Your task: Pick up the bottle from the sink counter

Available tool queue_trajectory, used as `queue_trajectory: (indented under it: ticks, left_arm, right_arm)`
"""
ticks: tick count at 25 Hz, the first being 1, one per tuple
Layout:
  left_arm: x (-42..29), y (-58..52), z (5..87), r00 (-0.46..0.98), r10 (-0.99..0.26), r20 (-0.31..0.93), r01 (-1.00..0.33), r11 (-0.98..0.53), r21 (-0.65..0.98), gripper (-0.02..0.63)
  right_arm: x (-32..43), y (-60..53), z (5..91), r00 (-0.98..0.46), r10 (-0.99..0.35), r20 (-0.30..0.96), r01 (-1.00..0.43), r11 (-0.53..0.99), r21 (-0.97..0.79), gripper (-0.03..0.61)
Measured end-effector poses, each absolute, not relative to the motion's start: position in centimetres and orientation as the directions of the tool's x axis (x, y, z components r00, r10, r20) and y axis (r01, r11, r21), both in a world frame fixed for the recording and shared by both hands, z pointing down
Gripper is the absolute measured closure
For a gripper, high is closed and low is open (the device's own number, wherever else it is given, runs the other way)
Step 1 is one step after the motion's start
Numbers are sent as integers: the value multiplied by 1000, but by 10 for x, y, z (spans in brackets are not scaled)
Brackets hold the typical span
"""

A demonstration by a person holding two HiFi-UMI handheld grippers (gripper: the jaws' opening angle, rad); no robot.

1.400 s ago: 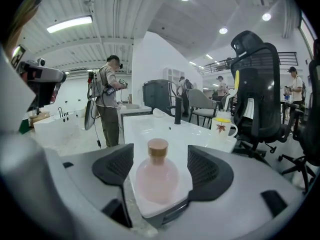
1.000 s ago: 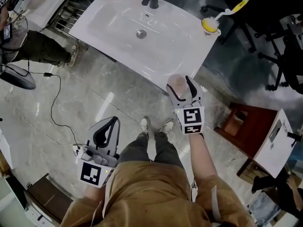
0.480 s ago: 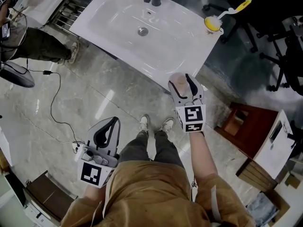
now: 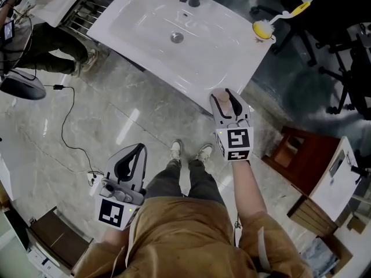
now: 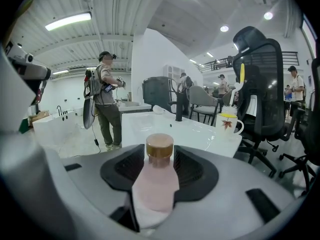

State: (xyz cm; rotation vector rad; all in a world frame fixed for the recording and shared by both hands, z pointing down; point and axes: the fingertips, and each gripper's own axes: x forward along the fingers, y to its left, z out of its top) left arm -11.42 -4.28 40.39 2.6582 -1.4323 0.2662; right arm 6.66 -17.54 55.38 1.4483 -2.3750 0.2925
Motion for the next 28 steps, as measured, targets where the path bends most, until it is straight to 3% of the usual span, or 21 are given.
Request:
queue_trajectory:
  ticks: [5, 28]
  left_arm:
    - [-116, -41, 407, 533, -818, 216, -840, -542, 17, 612]
    - [-118, -45, 417, 530, -817, 228, -842, -539, 28, 612]
  right_arm:
    - [68, -177, 551, -418, -826, 380, -895, 446, -14, 433]
    - [73, -183, 550, -362, -865, 349, -927, 374, -34, 439]
